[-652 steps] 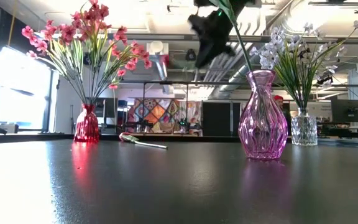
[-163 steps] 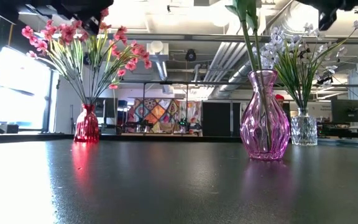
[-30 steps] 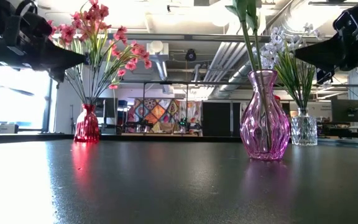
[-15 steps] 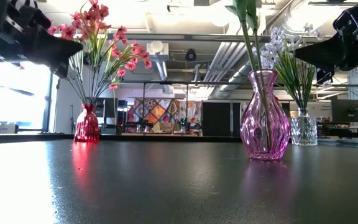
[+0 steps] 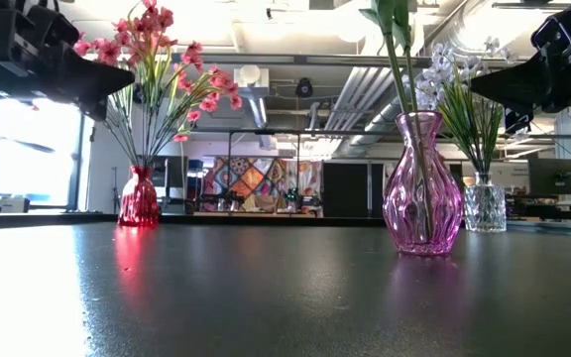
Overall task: Sort flowers into vase by color
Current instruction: Return to Home Position
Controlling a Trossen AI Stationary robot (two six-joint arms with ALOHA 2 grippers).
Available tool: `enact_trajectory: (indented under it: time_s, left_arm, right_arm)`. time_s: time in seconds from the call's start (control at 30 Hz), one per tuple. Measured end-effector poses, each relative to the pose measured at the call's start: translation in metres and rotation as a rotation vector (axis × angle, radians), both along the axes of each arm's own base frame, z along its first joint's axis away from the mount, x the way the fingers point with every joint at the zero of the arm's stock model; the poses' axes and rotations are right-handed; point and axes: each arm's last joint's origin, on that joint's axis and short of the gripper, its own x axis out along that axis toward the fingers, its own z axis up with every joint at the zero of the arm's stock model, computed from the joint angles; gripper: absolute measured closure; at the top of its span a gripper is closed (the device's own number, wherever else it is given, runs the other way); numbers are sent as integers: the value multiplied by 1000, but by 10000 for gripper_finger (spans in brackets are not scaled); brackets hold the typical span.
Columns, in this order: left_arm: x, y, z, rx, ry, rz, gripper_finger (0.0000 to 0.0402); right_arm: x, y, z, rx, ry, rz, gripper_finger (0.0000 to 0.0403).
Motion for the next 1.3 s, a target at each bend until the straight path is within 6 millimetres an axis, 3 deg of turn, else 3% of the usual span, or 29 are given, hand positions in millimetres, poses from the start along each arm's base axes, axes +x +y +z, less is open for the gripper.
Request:
enact_trajectory:
  time_s: [1.3]
  left_arm:
    - [0,0,0,-55,-4,-6,401]
  right_arm:
    - [0,0,0,0,1,0,403]
